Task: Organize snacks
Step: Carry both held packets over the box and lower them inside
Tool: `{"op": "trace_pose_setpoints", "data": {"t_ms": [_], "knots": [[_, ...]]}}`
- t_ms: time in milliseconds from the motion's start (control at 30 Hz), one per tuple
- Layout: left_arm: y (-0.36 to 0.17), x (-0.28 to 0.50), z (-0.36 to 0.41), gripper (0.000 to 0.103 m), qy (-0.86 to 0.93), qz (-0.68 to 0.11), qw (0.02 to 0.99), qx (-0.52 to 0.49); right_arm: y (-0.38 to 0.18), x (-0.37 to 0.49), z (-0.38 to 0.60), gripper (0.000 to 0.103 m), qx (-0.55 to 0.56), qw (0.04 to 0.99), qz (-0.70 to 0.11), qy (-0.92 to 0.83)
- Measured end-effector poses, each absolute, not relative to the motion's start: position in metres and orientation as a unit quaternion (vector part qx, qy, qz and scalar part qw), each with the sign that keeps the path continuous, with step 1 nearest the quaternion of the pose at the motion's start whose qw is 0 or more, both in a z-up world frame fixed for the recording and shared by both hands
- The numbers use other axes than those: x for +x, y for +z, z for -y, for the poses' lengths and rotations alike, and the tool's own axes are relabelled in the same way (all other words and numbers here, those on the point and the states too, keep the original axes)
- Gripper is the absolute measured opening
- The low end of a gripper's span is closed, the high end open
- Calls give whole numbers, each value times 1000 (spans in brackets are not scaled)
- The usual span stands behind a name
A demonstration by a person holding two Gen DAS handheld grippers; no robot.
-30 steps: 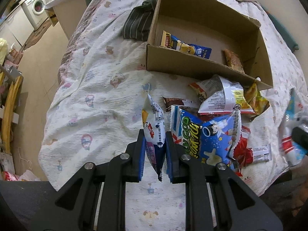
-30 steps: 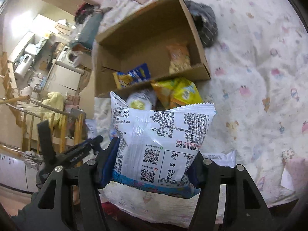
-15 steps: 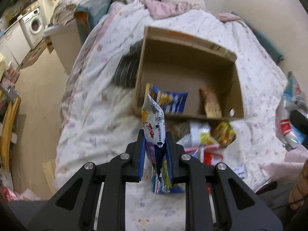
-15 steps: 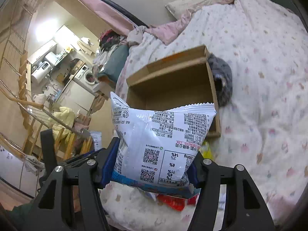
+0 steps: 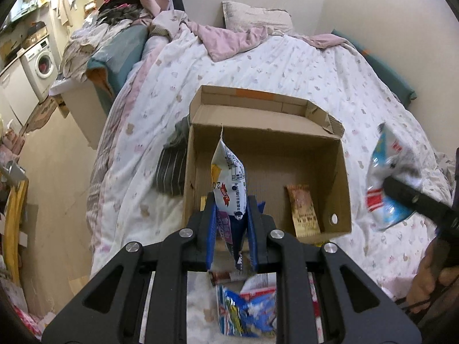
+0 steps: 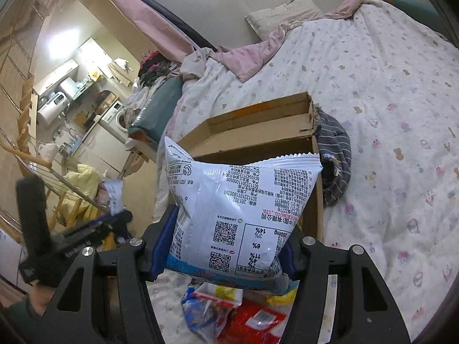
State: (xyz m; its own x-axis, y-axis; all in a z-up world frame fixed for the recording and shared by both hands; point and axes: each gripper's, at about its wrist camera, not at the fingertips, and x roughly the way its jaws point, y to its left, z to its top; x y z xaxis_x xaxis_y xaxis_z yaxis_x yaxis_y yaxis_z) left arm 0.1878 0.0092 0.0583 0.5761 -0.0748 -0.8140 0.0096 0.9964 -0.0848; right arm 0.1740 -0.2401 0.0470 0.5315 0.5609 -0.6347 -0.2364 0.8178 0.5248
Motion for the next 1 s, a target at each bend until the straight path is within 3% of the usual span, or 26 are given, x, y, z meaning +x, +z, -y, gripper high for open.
{"op": "trace_pose_setpoints", "data": {"t_ms": [333, 1000], "knots": [[10, 222, -8, 16, -30, -477, 878, -33, 4, 201, 236, 63, 193, 837, -456, 232], [-24, 239, 2, 16, -49, -530, 846, -37, -45, 225, 191, 65, 129, 807, -534, 216]]}}
